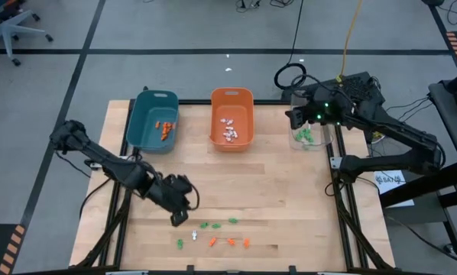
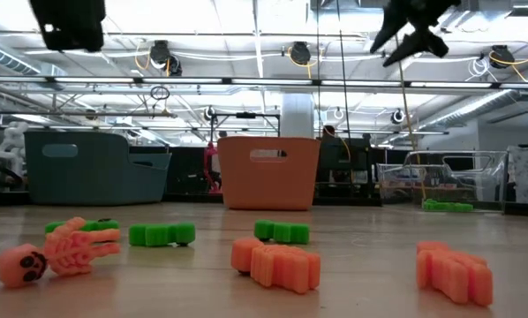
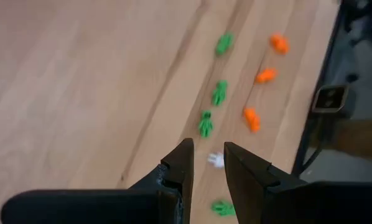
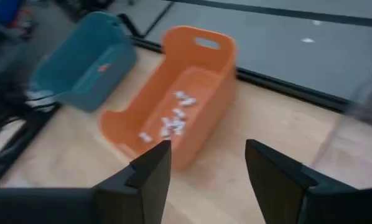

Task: Sort Halloween decoration
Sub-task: Put the white skeleton toy into the orange bin

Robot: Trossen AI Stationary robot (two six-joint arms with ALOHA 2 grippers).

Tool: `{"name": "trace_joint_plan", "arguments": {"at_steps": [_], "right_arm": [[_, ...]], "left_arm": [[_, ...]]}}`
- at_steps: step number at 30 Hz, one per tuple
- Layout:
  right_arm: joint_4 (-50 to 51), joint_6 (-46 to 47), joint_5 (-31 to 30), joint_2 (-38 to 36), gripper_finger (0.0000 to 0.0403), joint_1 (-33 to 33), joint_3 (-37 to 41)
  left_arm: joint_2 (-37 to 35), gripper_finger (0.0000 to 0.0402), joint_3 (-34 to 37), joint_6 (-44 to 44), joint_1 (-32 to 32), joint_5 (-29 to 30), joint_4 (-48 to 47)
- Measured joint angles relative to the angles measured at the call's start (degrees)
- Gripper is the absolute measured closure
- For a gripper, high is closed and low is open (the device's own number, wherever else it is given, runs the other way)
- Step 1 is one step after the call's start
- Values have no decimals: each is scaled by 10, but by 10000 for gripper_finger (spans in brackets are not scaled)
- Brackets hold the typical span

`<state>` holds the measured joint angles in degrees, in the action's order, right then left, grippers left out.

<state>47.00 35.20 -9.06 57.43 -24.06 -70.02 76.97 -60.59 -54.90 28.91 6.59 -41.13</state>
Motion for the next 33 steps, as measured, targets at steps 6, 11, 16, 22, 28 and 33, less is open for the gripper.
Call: {"name": "trace_joint_plan", "arguments": {"at_steps": [6, 11, 16, 22, 28, 33], "right_arm": [[-27, 48, 0, 0, 215, 68, -1], [-35, 84, -2, 5, 215, 115, -1], [-39, 120, -21, 16, 216, 160, -1], [-76, 152, -45, 46, 216, 216, -1], [-145, 179, -48, 82, 216, 268, -1], [-217, 203, -104, 102, 216, 321, -1]], "left_arm": [[28, 314, 0, -21, 18, -4, 5], [29, 314, 0, -42, 34, -28, 32], [29, 314, 0, 19, 72, -54, 57], [29, 314, 0, 287, 110, -31, 63], [74, 314, 0, 548, 117, -36, 82], [145, 314, 0, 671, 105, -57, 107]]}}
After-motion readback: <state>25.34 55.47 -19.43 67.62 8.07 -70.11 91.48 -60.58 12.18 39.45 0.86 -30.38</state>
